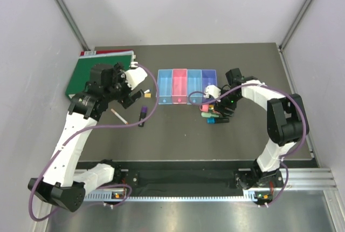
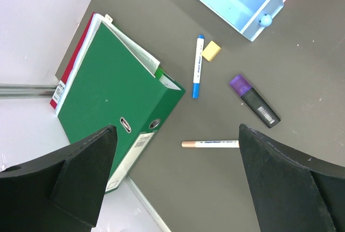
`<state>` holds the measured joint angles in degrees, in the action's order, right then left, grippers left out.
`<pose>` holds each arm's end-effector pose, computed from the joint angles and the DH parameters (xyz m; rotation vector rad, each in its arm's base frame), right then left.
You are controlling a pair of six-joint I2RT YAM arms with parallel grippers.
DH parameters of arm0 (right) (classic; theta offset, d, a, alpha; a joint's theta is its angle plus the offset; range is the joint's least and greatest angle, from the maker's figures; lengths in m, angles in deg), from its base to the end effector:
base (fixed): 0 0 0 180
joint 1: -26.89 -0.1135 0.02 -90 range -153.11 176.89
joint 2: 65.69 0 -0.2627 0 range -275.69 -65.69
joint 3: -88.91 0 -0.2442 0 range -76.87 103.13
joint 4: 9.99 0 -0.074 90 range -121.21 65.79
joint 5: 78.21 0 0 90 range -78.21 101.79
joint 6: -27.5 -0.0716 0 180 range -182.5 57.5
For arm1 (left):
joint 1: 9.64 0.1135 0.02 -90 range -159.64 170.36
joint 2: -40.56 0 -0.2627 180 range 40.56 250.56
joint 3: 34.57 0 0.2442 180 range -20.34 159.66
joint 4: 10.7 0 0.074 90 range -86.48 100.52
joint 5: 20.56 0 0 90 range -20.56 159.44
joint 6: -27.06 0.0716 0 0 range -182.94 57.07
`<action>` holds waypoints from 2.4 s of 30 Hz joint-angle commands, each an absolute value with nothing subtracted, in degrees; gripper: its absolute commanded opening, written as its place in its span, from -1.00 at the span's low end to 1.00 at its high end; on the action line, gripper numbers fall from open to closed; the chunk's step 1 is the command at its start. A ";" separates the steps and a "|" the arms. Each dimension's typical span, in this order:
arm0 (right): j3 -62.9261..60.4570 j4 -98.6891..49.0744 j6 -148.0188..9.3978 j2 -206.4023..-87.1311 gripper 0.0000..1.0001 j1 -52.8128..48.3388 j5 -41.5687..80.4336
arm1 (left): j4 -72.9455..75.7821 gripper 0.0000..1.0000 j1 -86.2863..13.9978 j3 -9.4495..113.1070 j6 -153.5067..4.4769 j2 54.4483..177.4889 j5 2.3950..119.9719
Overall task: Sort the stationery into containers
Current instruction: Pick up the stationery from the center of the board, then place the stationery in the storage box.
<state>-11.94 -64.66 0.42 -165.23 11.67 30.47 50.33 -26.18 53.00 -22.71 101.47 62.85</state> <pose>0.3114 0.1085 0.1505 -1.7864 2.1061 0.2690 0.2184 -0.0734 0.3707 1.0882 1.8755 0.1126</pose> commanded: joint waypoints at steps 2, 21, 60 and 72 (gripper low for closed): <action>-9.19 -62.80 0.26 -166.76 0.36 12.21 33.32 | 48.70 0.98 -26.17 54.98 -22.68 101.91 62.68; -15.25 -63.23 -1.41 -155.79 -0.72 11.77 31.92 | 47.64 0.98 -26.17 52.62 -24.61 100.86 58.99; -17.28 -53.40 -10.29 -121.32 -0.84 -2.19 17.26 | 1.86 0.98 -26.87 35.56 -61.35 109.82 5.11; -24.75 -39.60 -4.84 -119.47 -0.84 -17.65 4.42 | -5.35 0.98 -28.98 37.66 -62.76 114.47 0.36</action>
